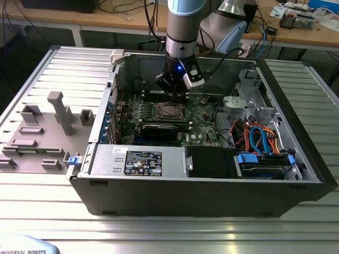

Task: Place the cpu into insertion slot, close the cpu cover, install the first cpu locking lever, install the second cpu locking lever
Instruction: 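Install the first cpu locking lever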

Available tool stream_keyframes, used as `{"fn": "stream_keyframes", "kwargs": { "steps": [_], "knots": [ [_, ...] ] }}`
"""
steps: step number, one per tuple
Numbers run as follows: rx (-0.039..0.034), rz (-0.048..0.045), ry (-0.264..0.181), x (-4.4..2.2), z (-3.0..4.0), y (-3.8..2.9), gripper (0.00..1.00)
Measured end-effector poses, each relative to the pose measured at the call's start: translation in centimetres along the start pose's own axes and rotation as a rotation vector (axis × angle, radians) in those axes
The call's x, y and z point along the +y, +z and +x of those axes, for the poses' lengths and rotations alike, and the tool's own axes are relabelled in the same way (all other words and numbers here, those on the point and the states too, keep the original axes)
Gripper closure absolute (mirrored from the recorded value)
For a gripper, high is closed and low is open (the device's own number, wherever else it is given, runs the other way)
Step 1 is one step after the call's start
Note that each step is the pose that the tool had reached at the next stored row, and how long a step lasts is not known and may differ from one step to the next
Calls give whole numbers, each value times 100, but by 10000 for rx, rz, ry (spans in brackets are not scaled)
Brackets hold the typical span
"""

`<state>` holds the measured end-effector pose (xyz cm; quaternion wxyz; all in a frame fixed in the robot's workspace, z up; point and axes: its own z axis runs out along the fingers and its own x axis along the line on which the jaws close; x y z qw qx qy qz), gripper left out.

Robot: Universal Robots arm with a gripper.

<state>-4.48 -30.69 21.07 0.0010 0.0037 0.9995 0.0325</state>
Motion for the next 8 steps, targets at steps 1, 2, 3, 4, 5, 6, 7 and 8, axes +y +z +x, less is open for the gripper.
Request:
{"fn": "stream_keyframes", "kwargs": {
  "steps": [1,2,3,4,5,6,7,8],
  "knots": [
    [6,0,5,-1,-1,12,89],
    [9,0,7,-1,-3,20,89],
    [14,0,13,-2,-6,33,89],
    [19,-1,18,-3,-10,50,89],
    [22,-9,20,-4,-10,54,89],
    [23,-10,19,-4,-11,56,89],
    [22,-10,19,-4,-11,56,89],
    [21,-11,19,-4,-11,57,89]
  ]
}}
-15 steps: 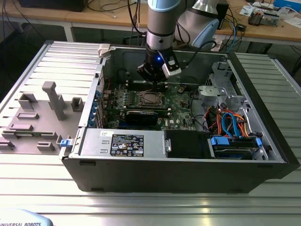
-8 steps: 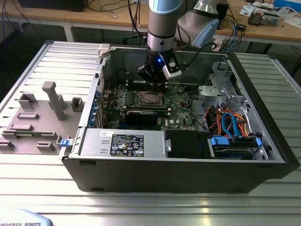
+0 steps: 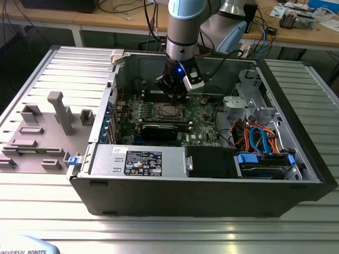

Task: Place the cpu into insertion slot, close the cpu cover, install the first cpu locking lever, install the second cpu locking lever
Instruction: 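Install the first cpu locking lever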

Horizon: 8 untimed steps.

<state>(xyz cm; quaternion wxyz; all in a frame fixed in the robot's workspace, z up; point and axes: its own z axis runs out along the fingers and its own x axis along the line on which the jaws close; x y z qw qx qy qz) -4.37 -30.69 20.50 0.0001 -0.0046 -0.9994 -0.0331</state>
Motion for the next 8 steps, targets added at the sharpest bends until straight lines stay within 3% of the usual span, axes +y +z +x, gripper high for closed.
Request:
{"fn": "stream_keyframes", "kwargs": {
  "steps": [8],
  "knots": [
    [7,-4,0,1,0,-19,89]
  ]
}}
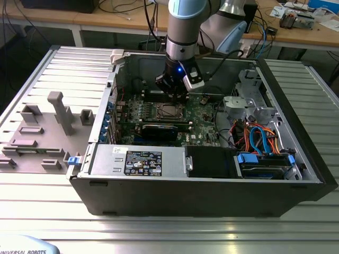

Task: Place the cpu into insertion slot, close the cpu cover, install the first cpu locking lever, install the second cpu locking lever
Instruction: 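Install the first cpu locking lever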

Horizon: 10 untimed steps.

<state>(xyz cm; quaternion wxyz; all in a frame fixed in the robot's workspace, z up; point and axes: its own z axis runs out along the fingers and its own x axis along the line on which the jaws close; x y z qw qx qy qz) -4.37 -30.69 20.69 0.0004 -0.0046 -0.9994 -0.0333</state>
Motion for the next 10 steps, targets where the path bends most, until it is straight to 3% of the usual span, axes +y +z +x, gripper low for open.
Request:
{"fn": "stream_keyframes", "kwargs": {
  "steps": [10],
  "knots": [
    [13,80,1,-4,0,30,89]
  ]
}}
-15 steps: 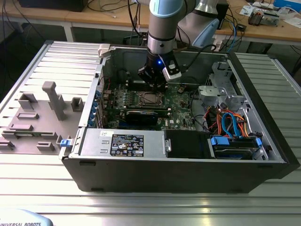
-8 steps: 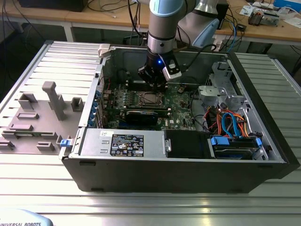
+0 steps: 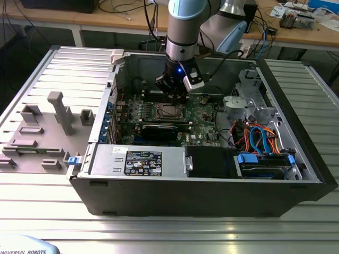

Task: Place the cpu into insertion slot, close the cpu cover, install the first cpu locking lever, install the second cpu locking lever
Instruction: 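Install the first cpu locking lever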

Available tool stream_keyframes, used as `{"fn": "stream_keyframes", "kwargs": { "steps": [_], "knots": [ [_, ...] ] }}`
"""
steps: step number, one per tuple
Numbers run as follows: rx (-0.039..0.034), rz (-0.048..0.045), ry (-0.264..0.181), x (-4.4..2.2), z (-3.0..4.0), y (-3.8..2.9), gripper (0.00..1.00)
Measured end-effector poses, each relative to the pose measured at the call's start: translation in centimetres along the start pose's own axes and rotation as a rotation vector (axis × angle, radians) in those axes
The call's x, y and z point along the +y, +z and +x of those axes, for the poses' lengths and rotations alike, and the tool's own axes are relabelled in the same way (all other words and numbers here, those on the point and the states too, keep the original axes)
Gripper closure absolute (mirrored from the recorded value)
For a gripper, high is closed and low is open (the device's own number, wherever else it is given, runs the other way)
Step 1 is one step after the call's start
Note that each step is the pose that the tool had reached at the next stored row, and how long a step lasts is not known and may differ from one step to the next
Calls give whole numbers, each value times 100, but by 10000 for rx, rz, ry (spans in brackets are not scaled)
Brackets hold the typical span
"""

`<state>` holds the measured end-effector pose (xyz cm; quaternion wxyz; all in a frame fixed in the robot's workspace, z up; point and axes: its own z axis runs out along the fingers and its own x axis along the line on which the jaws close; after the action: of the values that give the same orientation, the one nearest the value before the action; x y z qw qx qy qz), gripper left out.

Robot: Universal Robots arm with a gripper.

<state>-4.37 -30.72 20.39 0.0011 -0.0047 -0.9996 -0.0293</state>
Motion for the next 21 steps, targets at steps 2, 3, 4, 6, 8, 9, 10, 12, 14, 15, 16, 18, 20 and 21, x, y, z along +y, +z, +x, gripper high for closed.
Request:
{"fn": "stream_keyframes", "kwargs": {
  "steps": [2,3,4,6,8,9,10,12,14,15,16,18,20,21],
  "knots": [
    [1,22,-1,-1,0,7,89],
    [0,30,-1,-1,0,11,89],
    [0,42,0,0,-1,15,89],
    [-1,41,-1,0,-1,22,89],
    [3,46,0,-1,-1,27,89],
    [6,36,1,-2,0,28,89],
    [7,12,0,-2,0,28,89],
    [4,-97,0,0,-1,32,89],
    [4,-122,1,0,-1,29,89],
    [5,-124,0,0,-1,14,89],
    [6,-119,-1,1,-1,-7,89],
    [6,-119,0,2,-1,-25,89],
    [6,-116,-1,2,-1,-26,89],
    [8,-113,-1,0,-1,-27,89]
  ]
}}
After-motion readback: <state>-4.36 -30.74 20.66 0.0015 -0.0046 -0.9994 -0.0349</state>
